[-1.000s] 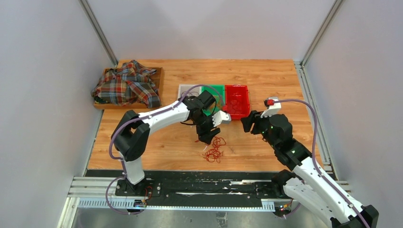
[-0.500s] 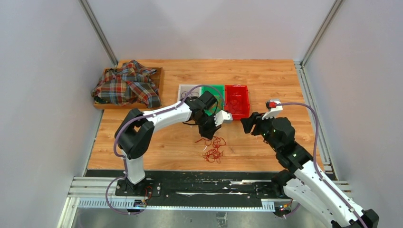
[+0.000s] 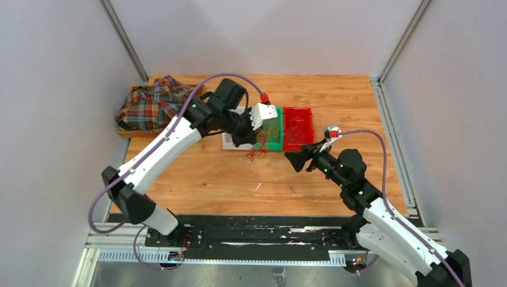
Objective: Untangle the cables
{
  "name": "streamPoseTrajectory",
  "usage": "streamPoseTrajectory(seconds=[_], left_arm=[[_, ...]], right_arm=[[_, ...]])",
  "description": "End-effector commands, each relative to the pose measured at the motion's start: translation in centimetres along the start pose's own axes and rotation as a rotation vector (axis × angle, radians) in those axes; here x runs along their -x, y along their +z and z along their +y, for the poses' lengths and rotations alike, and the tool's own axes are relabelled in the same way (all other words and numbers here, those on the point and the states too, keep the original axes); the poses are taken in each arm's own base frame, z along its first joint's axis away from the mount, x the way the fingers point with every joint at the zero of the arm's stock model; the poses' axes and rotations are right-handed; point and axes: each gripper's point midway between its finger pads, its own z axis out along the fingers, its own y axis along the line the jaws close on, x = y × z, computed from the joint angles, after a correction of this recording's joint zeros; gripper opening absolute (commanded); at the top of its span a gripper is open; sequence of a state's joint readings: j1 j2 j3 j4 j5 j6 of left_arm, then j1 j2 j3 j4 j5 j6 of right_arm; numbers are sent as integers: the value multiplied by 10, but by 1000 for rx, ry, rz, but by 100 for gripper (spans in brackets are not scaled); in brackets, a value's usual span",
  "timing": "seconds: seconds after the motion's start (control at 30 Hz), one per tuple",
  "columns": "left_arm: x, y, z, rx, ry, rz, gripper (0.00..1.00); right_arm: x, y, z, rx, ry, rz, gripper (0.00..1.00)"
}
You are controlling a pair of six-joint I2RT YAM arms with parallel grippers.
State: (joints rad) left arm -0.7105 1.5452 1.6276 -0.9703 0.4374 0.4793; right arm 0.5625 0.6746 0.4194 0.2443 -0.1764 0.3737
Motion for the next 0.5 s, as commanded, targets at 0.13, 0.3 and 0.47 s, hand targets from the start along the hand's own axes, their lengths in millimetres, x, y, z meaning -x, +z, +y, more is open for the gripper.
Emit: streamPoseTrajectory(seconds=[0.13,0.3,0.47], left_arm=[[14,-64,-22,34,4,-3,1],[24,-79,-19,84,7,-34,0],[19,-82,-27,69,19,-39,1]], right_arm=[[43,16,96,393,-146,-106,74],[51,26,129,461,-164,-142,75],[50,38,142,433,-184,-163,76]])
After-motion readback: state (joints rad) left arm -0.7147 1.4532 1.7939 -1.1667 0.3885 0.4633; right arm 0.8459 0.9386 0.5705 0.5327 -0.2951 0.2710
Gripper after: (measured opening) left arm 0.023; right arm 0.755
